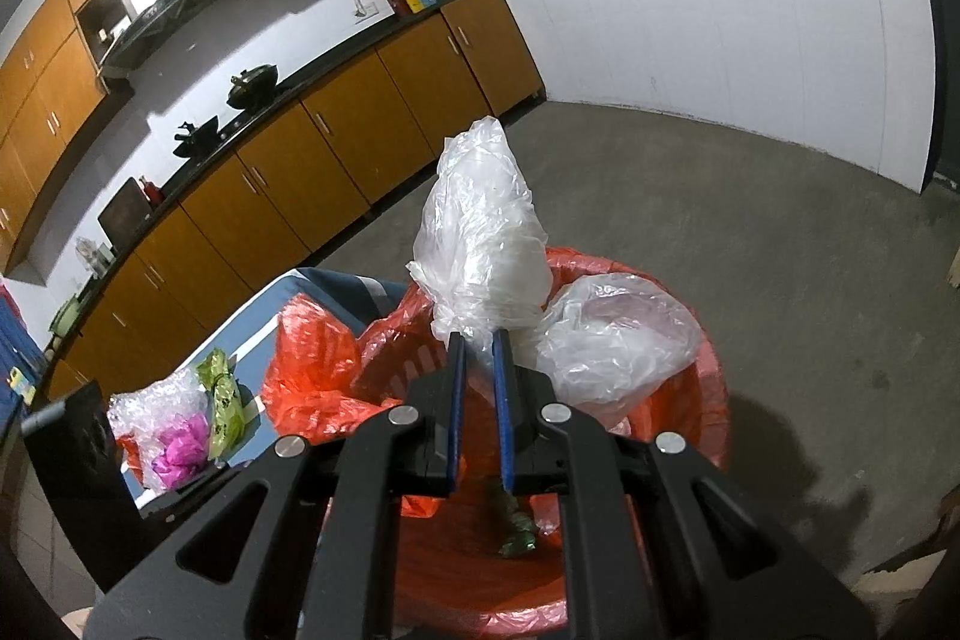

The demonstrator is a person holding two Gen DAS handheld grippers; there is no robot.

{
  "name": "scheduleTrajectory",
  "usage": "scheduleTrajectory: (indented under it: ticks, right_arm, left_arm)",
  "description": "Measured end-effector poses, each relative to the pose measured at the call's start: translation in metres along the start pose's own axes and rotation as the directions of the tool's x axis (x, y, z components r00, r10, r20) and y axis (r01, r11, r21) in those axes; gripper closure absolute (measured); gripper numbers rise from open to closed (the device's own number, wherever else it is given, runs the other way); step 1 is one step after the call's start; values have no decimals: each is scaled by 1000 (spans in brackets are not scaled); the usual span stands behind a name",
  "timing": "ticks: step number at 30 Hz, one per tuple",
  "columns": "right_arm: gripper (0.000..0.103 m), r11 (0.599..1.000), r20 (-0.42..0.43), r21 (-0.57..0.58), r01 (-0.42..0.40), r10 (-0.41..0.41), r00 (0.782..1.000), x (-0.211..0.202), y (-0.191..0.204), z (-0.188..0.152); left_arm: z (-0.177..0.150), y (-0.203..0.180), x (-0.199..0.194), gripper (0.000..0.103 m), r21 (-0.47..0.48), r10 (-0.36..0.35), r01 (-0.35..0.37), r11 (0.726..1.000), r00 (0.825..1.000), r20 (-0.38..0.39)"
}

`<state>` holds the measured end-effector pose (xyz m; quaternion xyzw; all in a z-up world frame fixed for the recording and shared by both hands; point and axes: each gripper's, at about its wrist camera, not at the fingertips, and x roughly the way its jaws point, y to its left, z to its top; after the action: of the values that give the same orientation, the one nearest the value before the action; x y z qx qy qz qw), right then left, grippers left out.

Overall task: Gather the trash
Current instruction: 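Carry both bags over the basket and open both grippers to drop them, then grasp the green bag with the right gripper while the left gripper grasps bubble wrap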

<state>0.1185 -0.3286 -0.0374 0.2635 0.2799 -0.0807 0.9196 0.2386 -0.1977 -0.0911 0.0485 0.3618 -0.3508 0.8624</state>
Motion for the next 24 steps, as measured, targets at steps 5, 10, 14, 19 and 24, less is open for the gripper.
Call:
scheduleTrajectory:
  ticks: [5,10,14,19,24]
  right_arm:
    - [75,1000,-2,7,-6,6,1000,0,-1,-1]
    - [74,1000,6,9,4,-4,1000,-2,-2,1]
    - [74,999,17,-15,31,-31,999,-4,0,2]
    - [69,996,17,-74,43,-42,999,-4,8,0]
    - [52,986,29,-166,10,-5,1000,-3,39,-4]
  left_arm:
    - [-5,2,2,69,-1,0,0,1000,1000,-10]
    - [-9,9,0,67,-12,10,-10,1000,1000,-15]
    - [-13,20,-8,62,-30,39,-39,999,999,-4]
    - [-18,35,-29,53,-57,103,-101,993,994,34]
    - [-32,59,-68,41,-97,233,-225,970,969,84]
